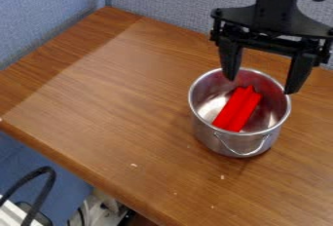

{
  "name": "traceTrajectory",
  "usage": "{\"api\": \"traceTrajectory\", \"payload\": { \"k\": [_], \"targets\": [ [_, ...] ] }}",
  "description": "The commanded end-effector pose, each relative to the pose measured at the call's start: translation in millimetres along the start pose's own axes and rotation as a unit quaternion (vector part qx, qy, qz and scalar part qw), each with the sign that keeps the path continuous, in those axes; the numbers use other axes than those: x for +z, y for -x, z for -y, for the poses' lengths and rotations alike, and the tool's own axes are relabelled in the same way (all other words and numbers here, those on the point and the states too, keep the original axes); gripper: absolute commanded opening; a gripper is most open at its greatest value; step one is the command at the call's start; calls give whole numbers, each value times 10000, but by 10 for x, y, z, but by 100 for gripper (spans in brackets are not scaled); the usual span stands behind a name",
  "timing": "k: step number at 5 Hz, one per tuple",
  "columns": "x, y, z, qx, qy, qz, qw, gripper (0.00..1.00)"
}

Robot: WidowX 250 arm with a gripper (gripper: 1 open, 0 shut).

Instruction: Put the red object in the metal pot

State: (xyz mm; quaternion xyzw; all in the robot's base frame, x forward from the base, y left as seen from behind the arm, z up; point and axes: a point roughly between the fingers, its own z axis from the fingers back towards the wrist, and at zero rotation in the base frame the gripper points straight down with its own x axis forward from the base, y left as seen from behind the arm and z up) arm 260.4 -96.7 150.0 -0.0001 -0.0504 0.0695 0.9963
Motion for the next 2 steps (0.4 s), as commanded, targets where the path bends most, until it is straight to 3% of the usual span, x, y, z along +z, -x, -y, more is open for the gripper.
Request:
{"api": "traceTrajectory", "payload": {
  "k": [1,2],
  "targets": [
    [198,-83,3,-205,125,294,9993,100],
    [113,-49,6,-211,99,301,9993,100]
  ]
}}
